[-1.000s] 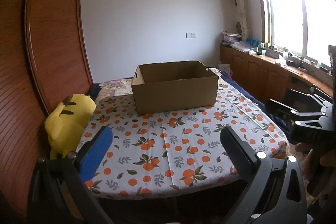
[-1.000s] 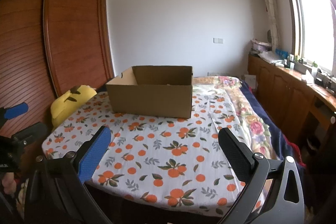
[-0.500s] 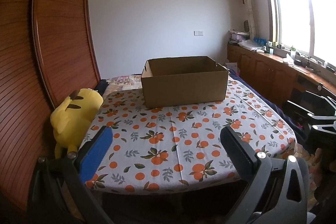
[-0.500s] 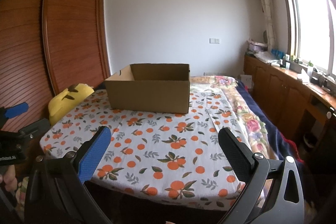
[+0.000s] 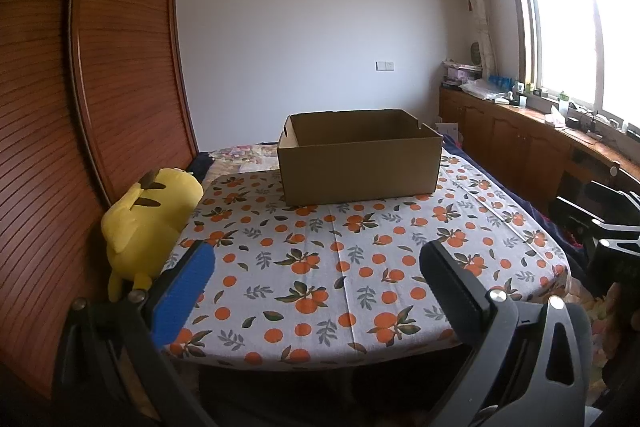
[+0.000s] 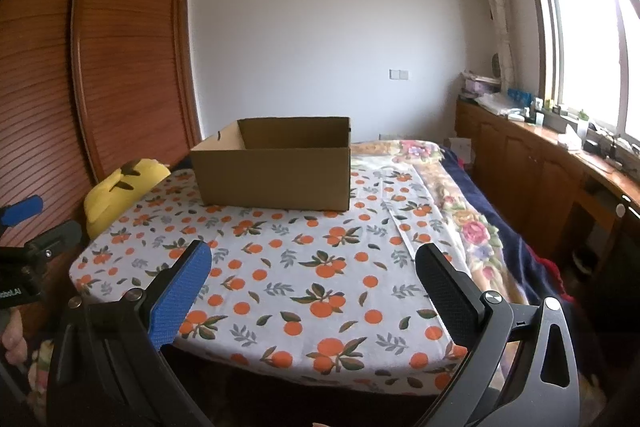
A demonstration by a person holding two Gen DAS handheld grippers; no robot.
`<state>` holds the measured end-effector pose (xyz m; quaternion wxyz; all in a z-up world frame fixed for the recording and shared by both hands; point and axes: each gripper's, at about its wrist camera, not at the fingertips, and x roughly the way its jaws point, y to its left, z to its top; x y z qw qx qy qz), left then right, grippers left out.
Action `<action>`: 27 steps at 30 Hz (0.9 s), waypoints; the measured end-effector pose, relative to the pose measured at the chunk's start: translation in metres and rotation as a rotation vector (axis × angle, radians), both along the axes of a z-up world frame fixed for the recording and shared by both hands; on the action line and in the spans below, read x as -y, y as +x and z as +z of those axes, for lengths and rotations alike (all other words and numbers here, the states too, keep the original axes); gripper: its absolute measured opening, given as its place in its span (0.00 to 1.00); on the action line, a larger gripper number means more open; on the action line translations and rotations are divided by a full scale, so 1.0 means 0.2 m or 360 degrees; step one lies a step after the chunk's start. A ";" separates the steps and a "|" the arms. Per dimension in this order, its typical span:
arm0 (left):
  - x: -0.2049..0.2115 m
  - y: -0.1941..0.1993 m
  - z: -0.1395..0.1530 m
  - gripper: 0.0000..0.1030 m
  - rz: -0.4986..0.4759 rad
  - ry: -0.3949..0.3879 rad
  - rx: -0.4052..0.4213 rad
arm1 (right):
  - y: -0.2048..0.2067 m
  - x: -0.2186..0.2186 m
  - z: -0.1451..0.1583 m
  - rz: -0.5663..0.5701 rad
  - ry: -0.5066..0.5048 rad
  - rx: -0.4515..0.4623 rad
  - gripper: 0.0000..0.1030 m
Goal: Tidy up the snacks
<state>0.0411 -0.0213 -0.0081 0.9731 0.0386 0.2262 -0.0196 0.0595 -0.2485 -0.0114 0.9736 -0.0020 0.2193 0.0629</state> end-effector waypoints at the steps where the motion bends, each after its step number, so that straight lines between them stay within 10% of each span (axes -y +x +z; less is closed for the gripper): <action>1: 0.00 0.00 0.00 1.00 0.0001 0.0004 0.0001 | 0.00 0.00 0.00 -0.0002 0.0001 -0.0002 1.00; 27: -0.01 0.00 0.01 1.00 0.0001 0.0010 0.0009 | 0.00 0.02 0.01 -0.0036 0.0008 0.0007 1.00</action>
